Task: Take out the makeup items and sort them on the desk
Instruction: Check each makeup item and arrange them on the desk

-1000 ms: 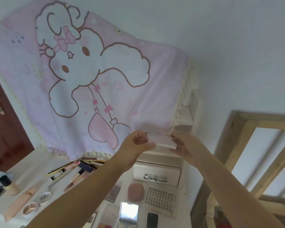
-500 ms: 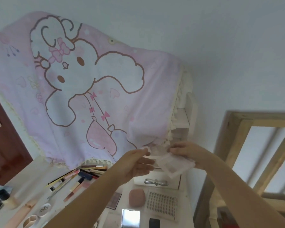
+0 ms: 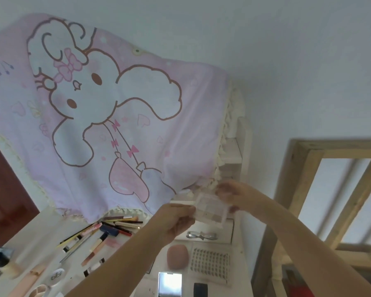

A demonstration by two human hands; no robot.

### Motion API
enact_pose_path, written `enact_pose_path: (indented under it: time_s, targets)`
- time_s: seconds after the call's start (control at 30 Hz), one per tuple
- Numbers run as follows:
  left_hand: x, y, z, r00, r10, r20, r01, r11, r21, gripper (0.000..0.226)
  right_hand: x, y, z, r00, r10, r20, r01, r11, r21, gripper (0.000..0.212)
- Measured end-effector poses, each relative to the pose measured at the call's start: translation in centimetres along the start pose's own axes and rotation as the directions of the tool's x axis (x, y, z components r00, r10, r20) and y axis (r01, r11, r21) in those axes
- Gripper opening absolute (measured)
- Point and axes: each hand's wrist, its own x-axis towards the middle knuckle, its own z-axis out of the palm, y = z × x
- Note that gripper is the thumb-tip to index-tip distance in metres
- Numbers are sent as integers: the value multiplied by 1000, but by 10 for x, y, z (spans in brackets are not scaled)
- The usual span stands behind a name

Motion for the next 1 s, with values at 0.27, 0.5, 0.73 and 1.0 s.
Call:
enact_pose_path:
  time_s: [0.27, 0.5, 0.73, 1.0]
  targets:
    - [-6, 27, 4, 984, 105, 142, -111, 993, 35, 15, -9, -26, 2, 985, -166, -47, 150, 958, -243, 40]
    - [-6, 53, 5, 934, 317, 161, -348, 908, 231, 59, -4, -51, -1, 968, -250, -5, 246, 954, -173, 26]
    - [-4, 48, 2, 877, 438, 196, -465, 877, 120, 34, 8, -54, -3, 968, -205, -143, 216, 974, 64, 17]
    - [3, 15, -8, 901, 367, 233, -402, 907, 124, 38, 14, -35, -6, 996, 53, -71, -34, 968, 248, 41]
